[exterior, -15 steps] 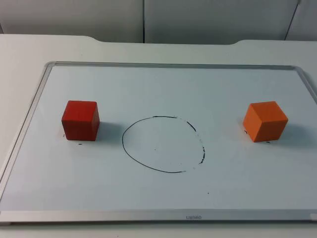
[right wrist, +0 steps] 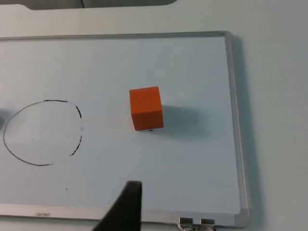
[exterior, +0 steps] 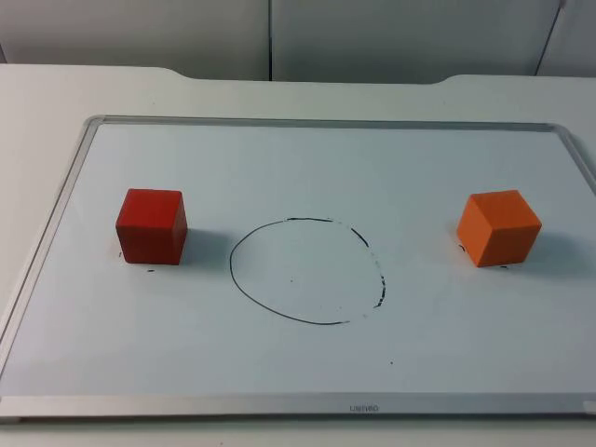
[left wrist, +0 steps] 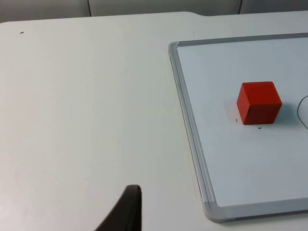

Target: Pick up one cube with the left hand and another cube with the right hand. First place the cube in the right hand at the target position, then stack the cube in the left hand on top.

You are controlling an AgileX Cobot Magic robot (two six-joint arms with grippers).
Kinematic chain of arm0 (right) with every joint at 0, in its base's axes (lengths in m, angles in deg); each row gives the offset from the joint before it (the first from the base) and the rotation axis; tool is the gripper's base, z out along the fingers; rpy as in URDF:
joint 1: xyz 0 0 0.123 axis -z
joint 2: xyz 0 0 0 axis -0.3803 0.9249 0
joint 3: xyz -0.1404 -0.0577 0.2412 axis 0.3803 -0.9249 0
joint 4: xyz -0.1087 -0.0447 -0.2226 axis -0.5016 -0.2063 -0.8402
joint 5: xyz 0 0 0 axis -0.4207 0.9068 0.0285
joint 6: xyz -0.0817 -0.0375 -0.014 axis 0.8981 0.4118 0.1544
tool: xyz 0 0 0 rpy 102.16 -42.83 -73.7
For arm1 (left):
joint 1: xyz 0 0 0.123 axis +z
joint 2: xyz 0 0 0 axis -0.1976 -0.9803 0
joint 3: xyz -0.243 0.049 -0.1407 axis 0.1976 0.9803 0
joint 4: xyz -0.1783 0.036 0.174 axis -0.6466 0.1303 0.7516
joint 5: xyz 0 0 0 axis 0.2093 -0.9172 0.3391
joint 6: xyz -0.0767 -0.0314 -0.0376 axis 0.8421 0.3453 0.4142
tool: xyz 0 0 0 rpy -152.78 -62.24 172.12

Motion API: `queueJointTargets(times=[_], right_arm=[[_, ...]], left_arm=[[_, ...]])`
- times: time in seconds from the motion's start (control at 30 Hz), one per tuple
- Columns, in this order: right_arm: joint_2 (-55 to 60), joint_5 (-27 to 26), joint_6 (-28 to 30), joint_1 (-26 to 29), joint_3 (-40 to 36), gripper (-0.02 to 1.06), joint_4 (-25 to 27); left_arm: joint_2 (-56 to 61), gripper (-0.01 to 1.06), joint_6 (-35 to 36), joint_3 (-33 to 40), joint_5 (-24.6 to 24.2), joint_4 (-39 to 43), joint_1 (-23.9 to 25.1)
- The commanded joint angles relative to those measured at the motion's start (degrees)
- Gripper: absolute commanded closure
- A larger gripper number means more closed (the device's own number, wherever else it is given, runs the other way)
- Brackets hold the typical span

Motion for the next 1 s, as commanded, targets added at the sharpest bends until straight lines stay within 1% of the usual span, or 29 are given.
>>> queueJointTargets(times=[0.0,0.07,0.1,0.2,0.23,0.33,0.37,0.5,0.53,0.57,0.63,0.7,0.73,0.77,0.83,0.87,0.9,0.93,0.97], right_arm=[[3.6,-0.9,0.9,0.4,2.3,0.00,0.4],[9.2,-0.9,1.8,0.4,5.8,0.00,0.7],[9.2,-0.9,1.8,0.4,5.8,0.00,0.7],[19.1,0.1,3.9,0.4,11.9,0.00,3.7],[19.1,0.1,3.9,0.4,11.9,0.00,3.7],[27.9,1.3,5.3,0.3,16.8,0.00,5.5],[27.9,1.3,5.3,0.3,16.8,0.00,5.5],[41.7,2.3,6.3,0.3,22.9,0.00,6.4],[44.2,2.4,6.3,0.3,23.8,0.00,6.4],[44.2,2.4,6.3,0.3,23.8,0.00,6.4],[49.8,2.2,6.3,-0.3,25.4,0.00,6.4],[54.4,1.7,6.3,-1.9,26.3,0.00,6.2],[54.4,1.7,6.3,-1.9,26.3,0.00,6.2],[56.6,0.8,6.0,-3.4,26.7,0.00,6.1],[60.2,-1.6,2.8,-6.6,26.8,0.00,3.4],[62.1,-2.9,-0.2,-8.6,26.8,0.00,0.6],[62.1,-2.9,-0.2,-8.6,26.8,0.00,0.6],[64.8,-4.3,-4.4,-11.4,26.8,0.00,-3.7],[66.3,-5.3,-6.2,-12.8,26.8,0.00,-5.9]], left_arm=[[0.2,0.00,0.4,0.1,0.5,-0.5,0.1],[0.2,0.00,0.4,0.1,0.5,-0.5,0.1],[0.2,0.00,0.4,0.1,0.5,-0.5,0.1],[0.2,0.00,0.4,0.1,0.5,-0.5,0.1],[0.2,0.00,0.4,0.1,0.5,-0.5,0.1],[0.2,0.00,0.4,0.1,0.5,-0.5,0.1],[0.2,0.00,0.4,0.1,0.5,-0.5,0.1],[0.2,0.00,0.4,0.1,0.5,-0.5,0.1],[0.2,0.00,0.4,0.1,0.5,-0.5,0.1],[0.2,0.00,0.4,0.1,0.5,-0.5,0.1],[0.2,0.00,0.4,0.1,0.5,-0.5,0.1],[0.2,0.00,0.4,0.1,0.5,-0.5,0.1],[0.2,0.00,0.4,0.1,0.5,-0.5,0.1],[0.2,0.00,0.4,0.1,0.5,-0.5,0.1],[0.2,0.00,0.4,0.1,0.5,-0.5,0.1],[0.2,0.00,0.4,0.1,0.5,-0.5,0.1],[0.2,0.00,0.4,0.1,0.5,-0.5,0.1],[0.2,0.00,0.4,0.1,0.5,-0.5,0.1],[0.2,0.00,0.4,0.1,0.5,-0.5,0.1]])
